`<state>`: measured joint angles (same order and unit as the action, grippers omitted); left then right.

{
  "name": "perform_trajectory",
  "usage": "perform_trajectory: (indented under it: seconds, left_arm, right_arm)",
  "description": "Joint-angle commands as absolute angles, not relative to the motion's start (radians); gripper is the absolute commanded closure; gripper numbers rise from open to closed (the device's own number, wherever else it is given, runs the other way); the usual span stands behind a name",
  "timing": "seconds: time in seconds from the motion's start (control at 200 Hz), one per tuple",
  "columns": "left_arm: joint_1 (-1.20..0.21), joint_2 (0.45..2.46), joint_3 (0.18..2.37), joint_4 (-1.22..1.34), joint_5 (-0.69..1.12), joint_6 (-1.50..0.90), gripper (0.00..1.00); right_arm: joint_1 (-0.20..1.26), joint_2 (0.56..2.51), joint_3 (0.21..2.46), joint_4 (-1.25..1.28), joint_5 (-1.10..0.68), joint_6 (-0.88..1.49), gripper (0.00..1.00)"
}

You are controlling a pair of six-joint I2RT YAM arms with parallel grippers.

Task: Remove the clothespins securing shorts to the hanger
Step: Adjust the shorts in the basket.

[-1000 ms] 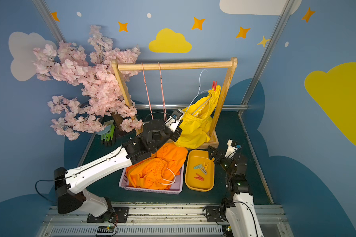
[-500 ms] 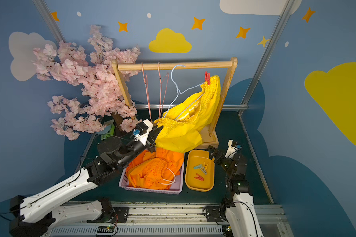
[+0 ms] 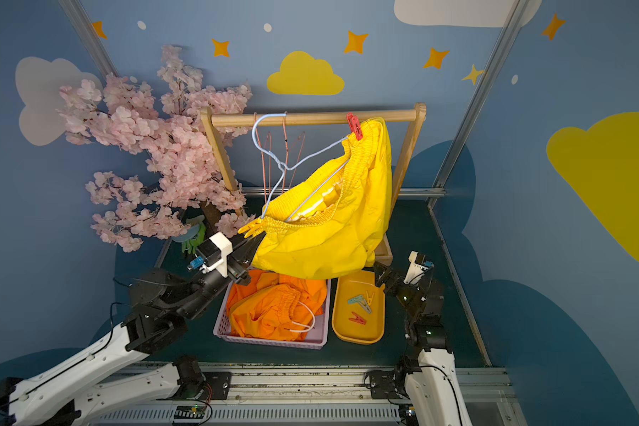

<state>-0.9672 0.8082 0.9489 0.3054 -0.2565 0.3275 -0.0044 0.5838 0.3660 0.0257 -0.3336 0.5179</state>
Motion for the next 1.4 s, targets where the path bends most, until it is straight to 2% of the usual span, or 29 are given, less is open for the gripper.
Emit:
perform_trajectory:
  seconds: [0.0, 0.33, 0.606, 0.786, 0.986, 1.136, 1.286, 1.391]
  left_arm:
    - [-0.969, 0.749, 0.960, 0.457, -0.276, 0.358, 0.97]
    - [-0.967, 0.614, 0.935, 0.432, -0.320, 0.378, 0.97]
    - [-0.967, 0.480, 0.893, 0.319, -0.363, 0.376, 0.97]
    - [-0.968, 0.393, 0.887, 0.155, -0.347, 0.345, 0.97]
    - [-0.968, 0.331, 0.902, -0.060, -0.319, 0.308, 0.97]
    - [-0.967, 0.251, 0.872, -0.075, -0.299, 0.286, 0.97]
    - [-0.967, 0.172, 0.863, -0.095, -0.313, 0.263, 0.97]
    - [-0.968, 0.150, 0.862, -0.133, -0.320, 0.274, 0.97]
  right_arm:
    - [0.004, 0.577, 0.356, 0.032, -0.321, 0.502, 0.04]
    - [0.026, 0.555, 0.368, 0.032, -0.312, 0.463, 0.04]
    - [0.044, 0.479, 0.447, -0.014, -0.298, 0.416, 0.04]
    - [0.049, 0.471, 0.536, -0.047, -0.290, 0.435, 0.04]
    - [0.062, 0.557, 0.617, -0.028, -0.327, 0.480, 0.04]
    - [0.103, 0.658, 0.665, -0.017, -0.336, 0.497, 0.04]
    - [0.192, 0.765, 0.703, 0.012, -0.306, 0.482, 0.04]
    - [0.307, 0.835, 0.715, 0.044, -0.247, 0.462, 0.04]
